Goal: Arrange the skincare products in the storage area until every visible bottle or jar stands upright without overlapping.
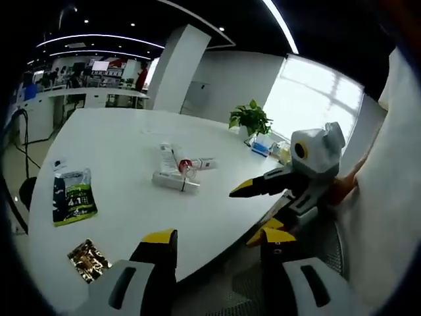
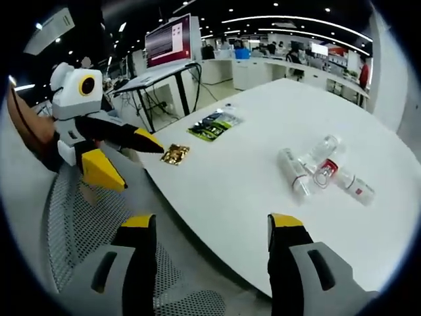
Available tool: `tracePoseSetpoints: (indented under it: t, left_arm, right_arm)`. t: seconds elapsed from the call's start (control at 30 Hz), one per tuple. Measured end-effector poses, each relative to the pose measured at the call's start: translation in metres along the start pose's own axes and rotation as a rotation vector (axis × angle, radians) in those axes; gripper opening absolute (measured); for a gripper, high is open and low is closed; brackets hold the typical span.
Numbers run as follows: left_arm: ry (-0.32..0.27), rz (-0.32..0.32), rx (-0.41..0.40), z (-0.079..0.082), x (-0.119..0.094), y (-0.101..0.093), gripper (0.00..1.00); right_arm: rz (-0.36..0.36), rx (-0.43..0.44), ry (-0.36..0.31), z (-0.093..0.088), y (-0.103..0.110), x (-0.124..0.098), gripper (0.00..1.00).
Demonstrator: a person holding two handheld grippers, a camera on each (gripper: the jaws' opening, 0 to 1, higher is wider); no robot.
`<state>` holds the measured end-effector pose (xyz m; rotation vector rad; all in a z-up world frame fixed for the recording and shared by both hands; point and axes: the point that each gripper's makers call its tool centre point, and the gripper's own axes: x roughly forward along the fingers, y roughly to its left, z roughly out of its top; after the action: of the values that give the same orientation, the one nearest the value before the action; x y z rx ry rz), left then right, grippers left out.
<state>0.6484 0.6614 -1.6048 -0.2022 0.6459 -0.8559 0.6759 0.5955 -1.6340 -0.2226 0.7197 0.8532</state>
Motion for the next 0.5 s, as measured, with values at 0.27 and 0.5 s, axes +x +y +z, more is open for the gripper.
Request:
tracePoseSetpoints:
  t: [0.27,0.5]
  left_arm:
    - [0.049,-0.025,0.020,-0.011,0.003,-0.005,0.52]
    - [0.078,-0.046,0.028,-0.017,0.004,-0.010,0.52]
  right_arm:
    - [-0.035,0.017,0.009,-0.002,-0.009,0.001,0.65]
    - [-0.056,0.032,0.017,-0.002,-0.012,0.004,0.64]
